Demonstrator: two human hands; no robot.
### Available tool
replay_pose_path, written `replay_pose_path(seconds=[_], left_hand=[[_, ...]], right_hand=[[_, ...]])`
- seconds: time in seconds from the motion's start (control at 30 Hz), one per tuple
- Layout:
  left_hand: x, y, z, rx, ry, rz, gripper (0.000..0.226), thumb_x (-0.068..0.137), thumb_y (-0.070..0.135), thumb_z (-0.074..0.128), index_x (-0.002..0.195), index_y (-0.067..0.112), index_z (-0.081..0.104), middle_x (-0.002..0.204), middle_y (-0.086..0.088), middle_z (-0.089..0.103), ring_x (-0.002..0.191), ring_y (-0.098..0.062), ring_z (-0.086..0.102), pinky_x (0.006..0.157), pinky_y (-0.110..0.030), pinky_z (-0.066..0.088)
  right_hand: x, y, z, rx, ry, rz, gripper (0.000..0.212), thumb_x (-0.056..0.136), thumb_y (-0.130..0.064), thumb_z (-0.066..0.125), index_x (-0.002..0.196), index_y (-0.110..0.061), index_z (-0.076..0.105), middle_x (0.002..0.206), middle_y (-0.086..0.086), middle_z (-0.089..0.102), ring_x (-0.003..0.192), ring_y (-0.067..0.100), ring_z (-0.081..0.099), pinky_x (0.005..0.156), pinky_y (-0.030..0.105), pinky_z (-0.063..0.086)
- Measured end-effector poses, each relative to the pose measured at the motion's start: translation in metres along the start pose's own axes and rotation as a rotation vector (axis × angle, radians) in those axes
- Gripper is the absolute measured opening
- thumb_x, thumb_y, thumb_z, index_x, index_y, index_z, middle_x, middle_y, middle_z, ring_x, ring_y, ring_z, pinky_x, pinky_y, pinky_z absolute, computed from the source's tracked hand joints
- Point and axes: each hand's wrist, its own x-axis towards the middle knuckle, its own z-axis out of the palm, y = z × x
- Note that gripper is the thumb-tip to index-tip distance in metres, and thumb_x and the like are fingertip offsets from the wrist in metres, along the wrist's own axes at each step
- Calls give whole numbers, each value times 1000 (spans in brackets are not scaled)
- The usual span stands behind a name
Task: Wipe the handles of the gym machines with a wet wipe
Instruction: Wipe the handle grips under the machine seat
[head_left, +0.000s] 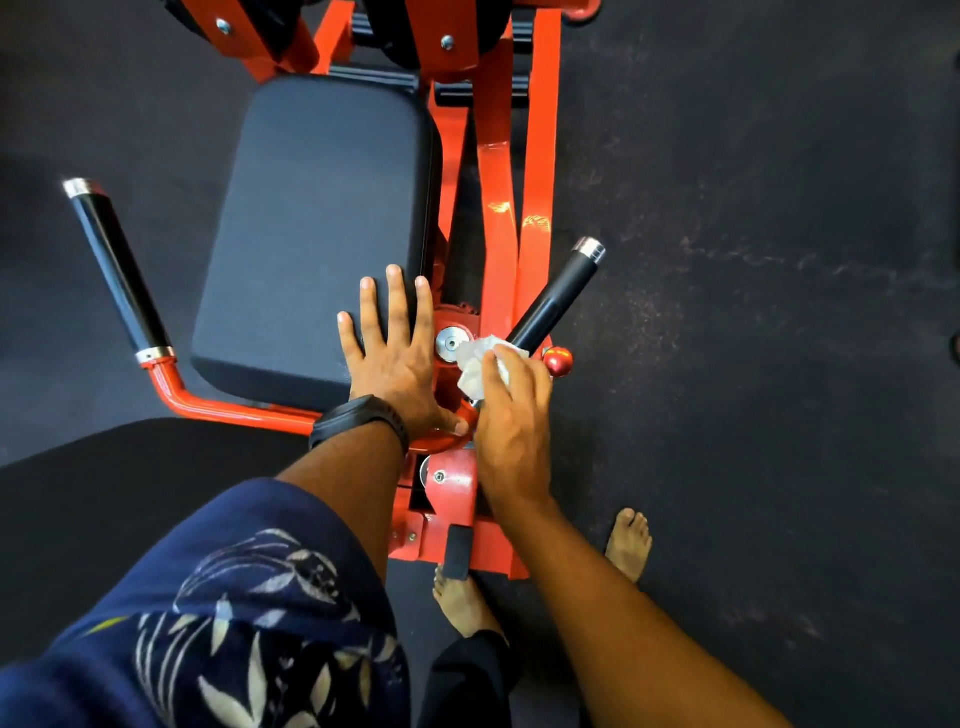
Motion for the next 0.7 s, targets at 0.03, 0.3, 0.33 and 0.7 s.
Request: replay_pose_path(seconds=[0.03,0.3,0.33,0.7], left_hand=[[0,0,0,1,-5,2,166,49,76,83,147,18,-36,156,-10,-40,145,-39,-33,116,-60,-12],[2,-1,1,10,-17,2,165,50,75,84,148,17,-35,155,-12,-42,145,-40,-33,116,-61,-12],[2,-1,0,9,-18,4,166,49,75,84,148,17,-35,155,-12,-42,144,-40,-34,116,-61,-12],[3,-2,1,-7,-32,6,169,45,74,86,148,18,-36,152,-12,-44,143,-40,-36,115,-61,-14]], right_hand=[[-2,12,-2,-88,-63,-102,65,75,5,78,135,3,55,140,19,55,132,40,46,106,49,45],[41,56,-26,-326,-315,-780,42,95,-6,41,131,7,57,135,25,57,134,41,47,112,51,39],[51,62,-30,-350,-309,-805,39,97,-6,42,131,5,58,134,24,57,135,41,46,114,51,37],[77,52,-50,-311,-207,-649,33,92,-4,49,120,-1,66,121,16,66,126,34,55,109,44,44]])
